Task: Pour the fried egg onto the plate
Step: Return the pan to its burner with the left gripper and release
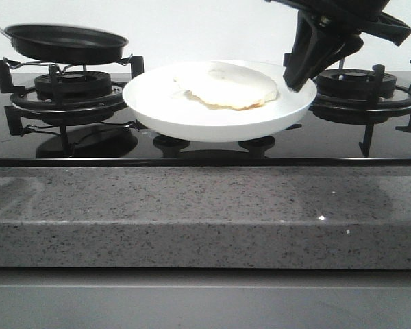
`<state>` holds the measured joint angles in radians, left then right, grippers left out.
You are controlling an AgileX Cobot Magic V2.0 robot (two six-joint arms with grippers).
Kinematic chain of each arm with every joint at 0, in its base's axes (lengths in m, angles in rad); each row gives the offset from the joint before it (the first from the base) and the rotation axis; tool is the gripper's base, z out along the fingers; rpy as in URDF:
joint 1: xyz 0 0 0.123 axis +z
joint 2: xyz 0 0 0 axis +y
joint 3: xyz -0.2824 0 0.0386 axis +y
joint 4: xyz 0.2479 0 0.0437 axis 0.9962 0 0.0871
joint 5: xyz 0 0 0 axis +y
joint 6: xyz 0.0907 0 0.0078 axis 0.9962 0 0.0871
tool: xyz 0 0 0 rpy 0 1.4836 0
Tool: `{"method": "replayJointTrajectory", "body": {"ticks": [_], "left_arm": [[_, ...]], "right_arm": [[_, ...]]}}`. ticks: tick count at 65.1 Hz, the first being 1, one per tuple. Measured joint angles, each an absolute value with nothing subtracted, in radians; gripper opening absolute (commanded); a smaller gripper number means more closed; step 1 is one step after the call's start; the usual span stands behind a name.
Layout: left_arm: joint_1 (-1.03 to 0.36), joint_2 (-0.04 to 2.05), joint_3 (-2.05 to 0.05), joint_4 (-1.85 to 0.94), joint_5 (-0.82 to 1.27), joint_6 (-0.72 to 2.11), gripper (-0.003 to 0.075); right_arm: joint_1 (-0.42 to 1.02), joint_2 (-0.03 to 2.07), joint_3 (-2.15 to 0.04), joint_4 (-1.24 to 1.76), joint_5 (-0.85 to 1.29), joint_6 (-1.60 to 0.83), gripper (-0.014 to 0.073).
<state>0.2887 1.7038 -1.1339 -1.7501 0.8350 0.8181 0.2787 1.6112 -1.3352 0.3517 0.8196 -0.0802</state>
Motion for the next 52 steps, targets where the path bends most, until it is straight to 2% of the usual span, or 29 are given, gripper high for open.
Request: {"method": "replayJointTrajectory", "body": {"ticks": [4,10,52], "left_arm": [[0.289,1.704,-1.134,-1.751,0.838,0.816,0.0533],[0.289,1.704,-1.134,-1.745,0.838,0.814,0.0592],[0.495,1.686,-1.137,-1.6,1.006,0.812,0.0582]], "right_arm": [[0.279,1.611,-1.335,0.352,0.82,-0.08,-0.0067],[0.279,1.611,-1.335,0.352,0.82,-0.08,-0.0067],[0.279,1.611,-1.335,0.352,0.82,-0.08,-0.0067]]}}
